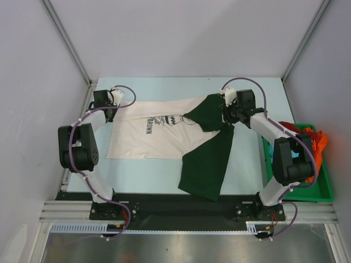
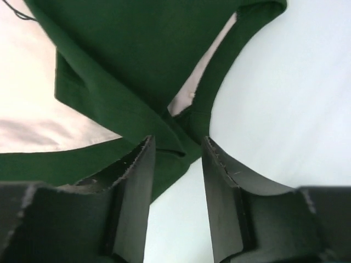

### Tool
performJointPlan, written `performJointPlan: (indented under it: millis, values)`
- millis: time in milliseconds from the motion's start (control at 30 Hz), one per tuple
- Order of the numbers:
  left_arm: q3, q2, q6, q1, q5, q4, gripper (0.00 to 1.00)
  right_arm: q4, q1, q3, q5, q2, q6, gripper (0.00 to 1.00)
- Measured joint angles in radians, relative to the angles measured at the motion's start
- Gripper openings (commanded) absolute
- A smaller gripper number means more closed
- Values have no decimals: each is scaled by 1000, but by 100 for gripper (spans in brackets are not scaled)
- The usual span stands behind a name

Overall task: Fold and stack the t-shirts
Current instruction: Fold the tshirt

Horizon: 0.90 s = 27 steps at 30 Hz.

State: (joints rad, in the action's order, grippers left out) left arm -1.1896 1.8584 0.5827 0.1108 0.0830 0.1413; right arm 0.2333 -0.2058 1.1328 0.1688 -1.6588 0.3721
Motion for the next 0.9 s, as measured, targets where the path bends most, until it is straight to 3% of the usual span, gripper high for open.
performJointPlan:
  millis: [233, 300, 500, 700, 900]
  values:
    - [49, -162, -33, -11, 0, 0, 40, -9, 27, 6, -21, 36, 10, 49]
    - [63, -175, -35, -18, -5, 4, 31, -14, 34, 8, -15, 49, 10, 49]
    - [-45, -43, -56, -50, -34, 57, 5, 31, 2, 77, 46, 27, 19, 48]
    - [-214, 90, -61, -56, -50, 84, 1, 45, -72, 192, 95, -35, 24, 48]
    - [-272, 163, -61, -59, -60, 80, 0, 34, -113, 220, 115, -116, 13, 48]
